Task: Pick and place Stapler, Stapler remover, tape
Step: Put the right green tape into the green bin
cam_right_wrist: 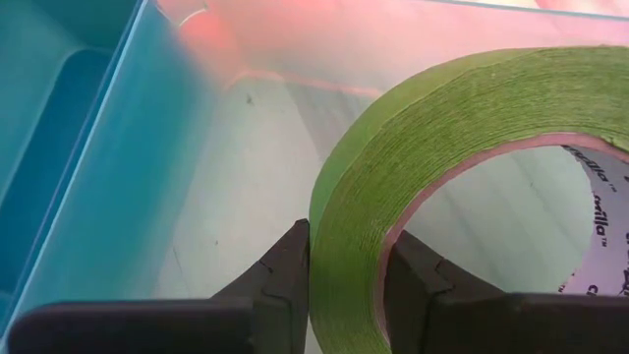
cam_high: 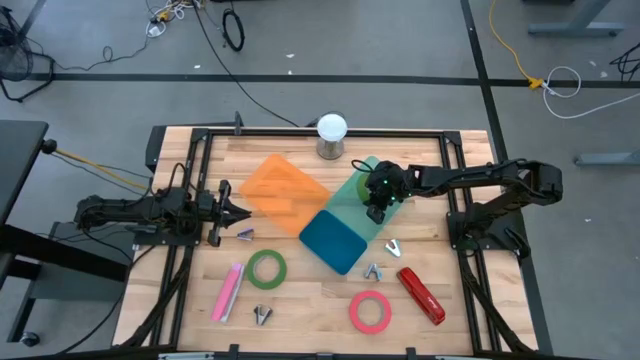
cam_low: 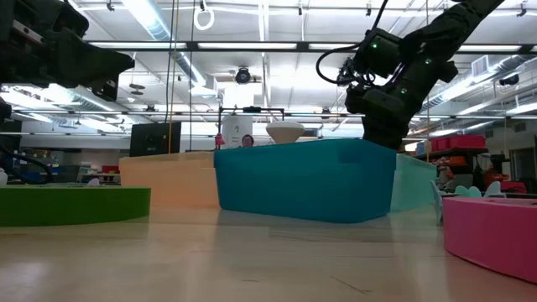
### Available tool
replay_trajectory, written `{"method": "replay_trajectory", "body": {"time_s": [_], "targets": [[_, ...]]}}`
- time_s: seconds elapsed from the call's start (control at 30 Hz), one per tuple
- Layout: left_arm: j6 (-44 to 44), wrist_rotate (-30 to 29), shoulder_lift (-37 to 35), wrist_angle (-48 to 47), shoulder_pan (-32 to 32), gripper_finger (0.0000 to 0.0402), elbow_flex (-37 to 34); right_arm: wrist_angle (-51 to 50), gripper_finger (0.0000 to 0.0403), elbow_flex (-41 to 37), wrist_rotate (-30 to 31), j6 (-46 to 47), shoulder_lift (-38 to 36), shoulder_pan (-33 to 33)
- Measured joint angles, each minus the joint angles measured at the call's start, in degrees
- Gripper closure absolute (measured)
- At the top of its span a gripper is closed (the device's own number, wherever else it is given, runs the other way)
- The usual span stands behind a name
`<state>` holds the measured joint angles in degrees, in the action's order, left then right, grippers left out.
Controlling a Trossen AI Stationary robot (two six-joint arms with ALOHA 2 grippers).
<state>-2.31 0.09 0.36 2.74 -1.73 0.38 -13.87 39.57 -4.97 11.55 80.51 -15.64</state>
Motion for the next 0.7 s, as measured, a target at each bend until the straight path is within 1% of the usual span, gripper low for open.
{"method": "replay_trajectory", "body": {"time_s": [0.13,0.27,0.43,0.53,0.7], "targets": [[0.00,0.00,0.00,0.01,-0.01,0.0369,0.00,-0.20,0.0311,0.00,0.01,-0.03,0.00,0.00],[-0.02,-0.01,0.00,0.00,-0.01,0.0369,0.01,-1.34,0.0311,0.00,1.55,-0.33,0.00,0.00],[0.00,-0.01,0.00,0.01,-0.01,0.0369,0.00,-2.71,0.0309,0.00,1.50,-0.63,-0.01,-0.02],[-0.02,0.00,0.00,0.01,0.00,0.0369,0.01,-3.69,0.0294,0.00,1.53,-0.64,0.00,-0.02],[0.00,0.00,0.00,0.02,0.01,0.0369,0.00,-4.06,0.0244,0.02,2.60,-0.15,-0.02,-0.02]]}}
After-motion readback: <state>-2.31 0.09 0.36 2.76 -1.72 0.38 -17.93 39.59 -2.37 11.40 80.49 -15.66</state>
